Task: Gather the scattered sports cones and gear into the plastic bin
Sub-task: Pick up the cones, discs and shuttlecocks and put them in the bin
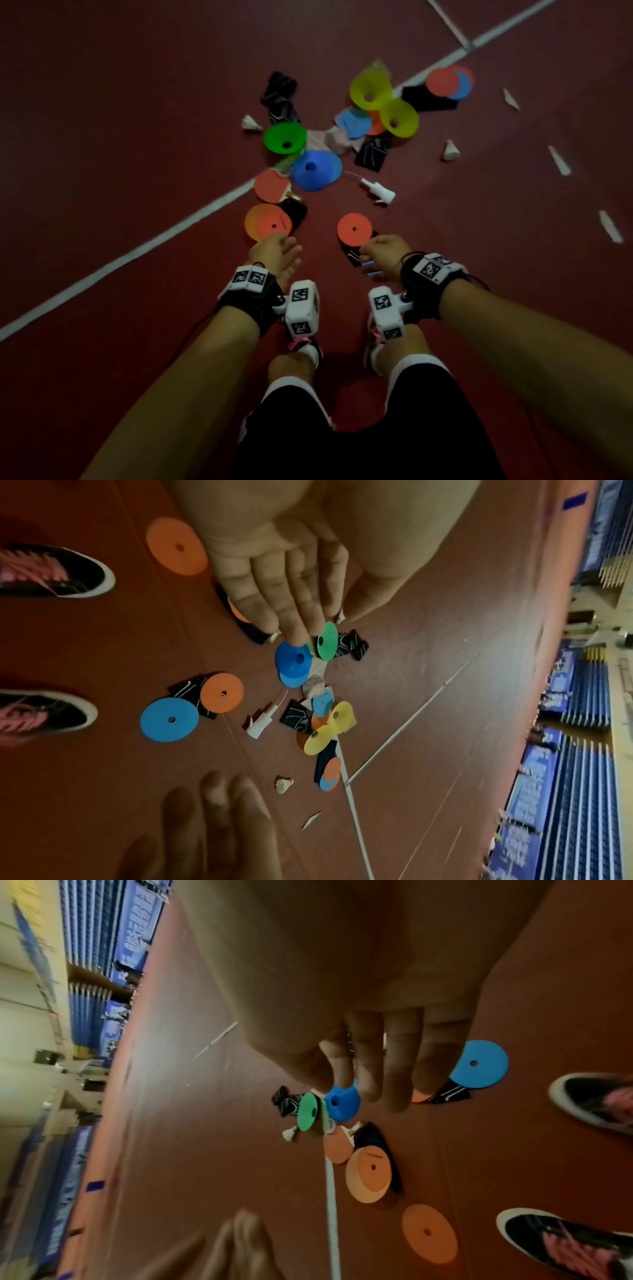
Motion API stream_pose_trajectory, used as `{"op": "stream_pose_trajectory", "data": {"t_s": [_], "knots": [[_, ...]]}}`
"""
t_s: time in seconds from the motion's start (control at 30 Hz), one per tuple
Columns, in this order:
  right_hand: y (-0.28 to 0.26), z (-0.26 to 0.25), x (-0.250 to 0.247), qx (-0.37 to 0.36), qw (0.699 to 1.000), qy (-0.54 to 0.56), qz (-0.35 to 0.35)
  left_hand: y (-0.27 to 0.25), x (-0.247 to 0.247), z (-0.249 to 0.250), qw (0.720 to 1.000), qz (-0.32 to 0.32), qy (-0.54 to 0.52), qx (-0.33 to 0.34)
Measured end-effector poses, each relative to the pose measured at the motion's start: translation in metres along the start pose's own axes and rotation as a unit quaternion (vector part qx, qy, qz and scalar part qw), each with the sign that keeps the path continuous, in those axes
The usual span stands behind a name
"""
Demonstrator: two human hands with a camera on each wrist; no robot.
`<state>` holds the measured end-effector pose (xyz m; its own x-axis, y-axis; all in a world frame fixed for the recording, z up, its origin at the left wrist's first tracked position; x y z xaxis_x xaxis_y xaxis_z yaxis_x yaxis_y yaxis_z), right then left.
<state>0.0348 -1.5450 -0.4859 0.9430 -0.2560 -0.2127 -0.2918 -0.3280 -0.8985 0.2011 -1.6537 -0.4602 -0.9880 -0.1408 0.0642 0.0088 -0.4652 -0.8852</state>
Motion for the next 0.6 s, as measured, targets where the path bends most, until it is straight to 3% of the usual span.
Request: {"op": "stream_pose_trajectory", "data": {"t_s": [0.27, 0.43, 0.6], "knots": [[0.195, 0.065, 0.05, 0.052, 0.999, 0.014, -0.002, 0.174, 0.037, -0.083, 0.998, -0.047, 0.027, -0.044], [0.339, 0.096, 0.061, 0.082, 0.991, 0.1, 0.017, 0.285, 0.06, -0.126, 0.996, -0.067, 0.065, 0.014], [0.455, 0.122, 0.064, 0.1, 0.995, 0.009, 0.004, 0.365, 0.064, -0.155, 0.987, -0.097, 0.119, 0.045]]}}
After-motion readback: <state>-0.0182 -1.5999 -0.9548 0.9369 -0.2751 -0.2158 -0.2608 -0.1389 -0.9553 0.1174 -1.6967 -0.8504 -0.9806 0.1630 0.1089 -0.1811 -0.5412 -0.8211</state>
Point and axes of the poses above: each hand's wrist, its own y-axis towards the middle knuckle, its own x-axis out of the palm, z = x × y, the point moved 2 cm from there along y, towards the middle knuckle, and after that the axes turned 12 degrees about -y, right-handed, at the moved point
